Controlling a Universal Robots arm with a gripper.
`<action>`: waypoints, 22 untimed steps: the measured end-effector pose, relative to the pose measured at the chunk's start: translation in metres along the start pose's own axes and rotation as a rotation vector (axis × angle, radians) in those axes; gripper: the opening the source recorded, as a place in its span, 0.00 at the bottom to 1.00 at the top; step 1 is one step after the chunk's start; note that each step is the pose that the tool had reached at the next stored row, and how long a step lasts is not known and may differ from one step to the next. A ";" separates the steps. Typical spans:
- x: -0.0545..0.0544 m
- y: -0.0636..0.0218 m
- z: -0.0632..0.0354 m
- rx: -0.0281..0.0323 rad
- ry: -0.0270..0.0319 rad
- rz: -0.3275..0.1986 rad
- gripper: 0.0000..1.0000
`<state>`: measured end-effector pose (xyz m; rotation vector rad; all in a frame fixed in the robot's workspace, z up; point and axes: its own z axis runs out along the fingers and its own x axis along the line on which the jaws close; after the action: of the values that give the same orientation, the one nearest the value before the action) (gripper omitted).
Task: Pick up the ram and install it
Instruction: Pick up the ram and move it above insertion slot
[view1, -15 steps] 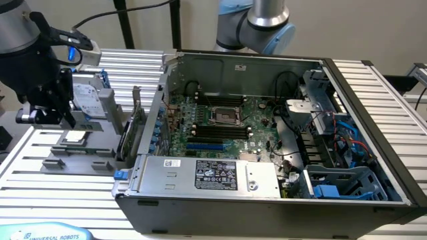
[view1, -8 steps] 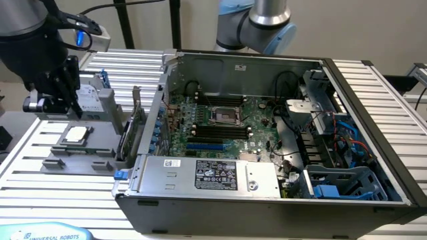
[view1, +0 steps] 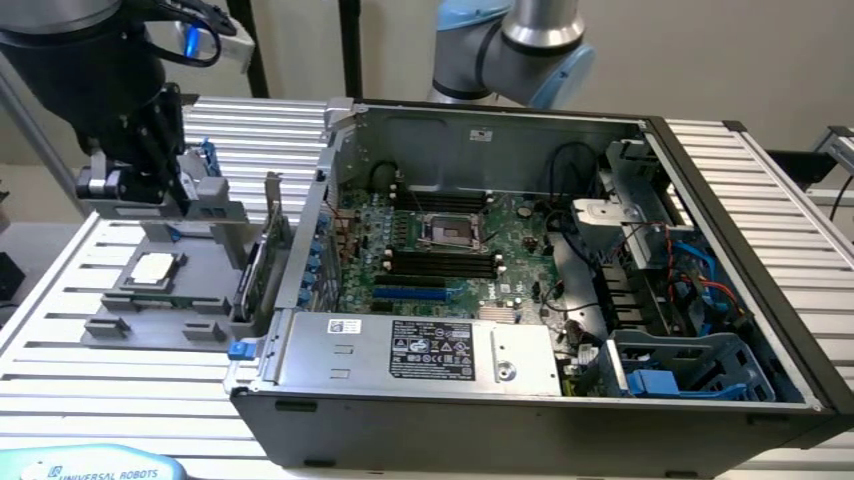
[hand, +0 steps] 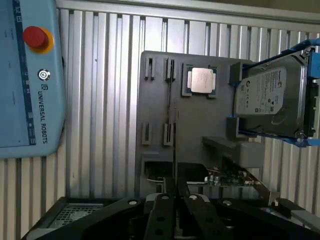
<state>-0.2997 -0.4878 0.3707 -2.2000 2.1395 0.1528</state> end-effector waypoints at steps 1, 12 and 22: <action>0.000 -0.0044 -0.0018 -0.0001 -0.0042 -0.001 0.13; 0.001 -0.0541 -0.0071 -0.0011 -0.0240 -0.007 0.13; 0.002 -0.0996 -0.0083 -0.0029 -0.0250 -0.009 0.13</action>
<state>-0.1999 -0.4879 0.3768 -2.1966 2.1180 0.1821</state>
